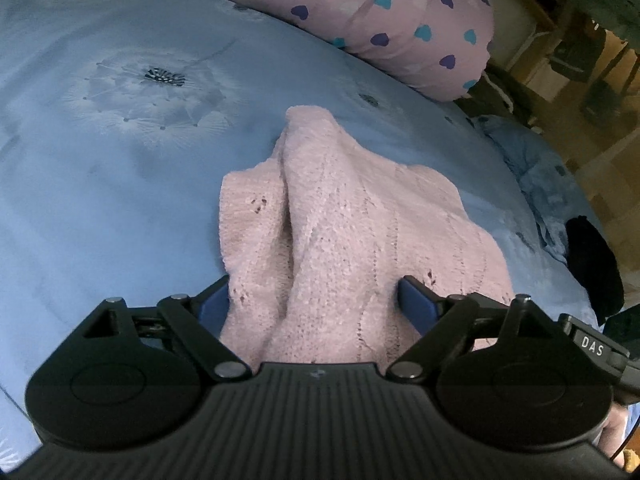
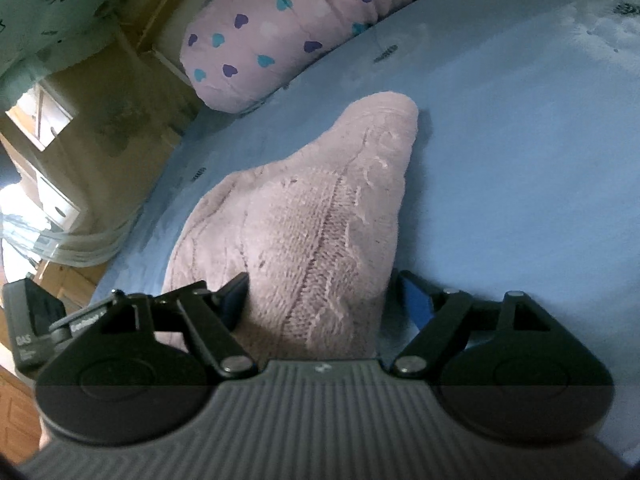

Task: Fold small clothes

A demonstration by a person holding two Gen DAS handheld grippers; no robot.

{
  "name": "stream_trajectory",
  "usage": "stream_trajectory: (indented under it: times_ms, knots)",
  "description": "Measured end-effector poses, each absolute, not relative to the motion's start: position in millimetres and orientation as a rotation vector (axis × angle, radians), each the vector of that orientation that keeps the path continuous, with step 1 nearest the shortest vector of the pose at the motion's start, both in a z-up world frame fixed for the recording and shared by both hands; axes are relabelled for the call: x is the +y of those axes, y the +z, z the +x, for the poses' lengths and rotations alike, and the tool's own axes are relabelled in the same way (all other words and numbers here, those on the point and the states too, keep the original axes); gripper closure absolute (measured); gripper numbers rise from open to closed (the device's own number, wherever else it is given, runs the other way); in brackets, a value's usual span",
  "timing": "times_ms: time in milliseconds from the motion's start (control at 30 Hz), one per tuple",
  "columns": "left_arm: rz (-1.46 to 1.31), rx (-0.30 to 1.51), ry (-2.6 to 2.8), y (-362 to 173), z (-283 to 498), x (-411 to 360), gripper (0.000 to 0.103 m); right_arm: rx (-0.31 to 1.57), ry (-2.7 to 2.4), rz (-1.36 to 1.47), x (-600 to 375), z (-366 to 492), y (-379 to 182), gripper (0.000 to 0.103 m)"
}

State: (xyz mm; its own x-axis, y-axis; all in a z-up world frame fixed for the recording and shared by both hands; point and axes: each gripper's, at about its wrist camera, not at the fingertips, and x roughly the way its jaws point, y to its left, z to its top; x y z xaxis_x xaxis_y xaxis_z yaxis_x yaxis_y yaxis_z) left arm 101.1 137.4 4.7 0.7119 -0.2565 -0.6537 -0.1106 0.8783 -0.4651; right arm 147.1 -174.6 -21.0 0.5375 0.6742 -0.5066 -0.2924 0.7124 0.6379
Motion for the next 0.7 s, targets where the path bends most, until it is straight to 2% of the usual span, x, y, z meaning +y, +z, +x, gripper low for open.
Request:
stream_trajectory:
  times_ms: [267, 367, 500, 633, 700]
  knots:
    - [-0.517, 0.777, -0.112, 1, 101, 135, 0.014, 0.818, 0.623, 0.512, -166, 151, -22, 0.022]
    - [-0.52, 0.773, -0.119, 0, 101, 134, 0.017, 0.819, 0.627, 0.514, -164, 153, -22, 0.022]
    - [-0.543, 0.77, -0.127, -1, 101, 135, 0.021, 0.833, 0.633, 0.524, -162, 156, -21, 0.031]
    - [-0.553, 0.761, -0.129, -3, 101, 135, 0.024, 0.844, 0.636, 0.531, -161, 157, -21, 0.036]
    - [-0.57, 0.755, -0.14, -3, 100, 136, 0.032, 0.845, 0.634, 0.537, -161, 157, -21, 0.041]
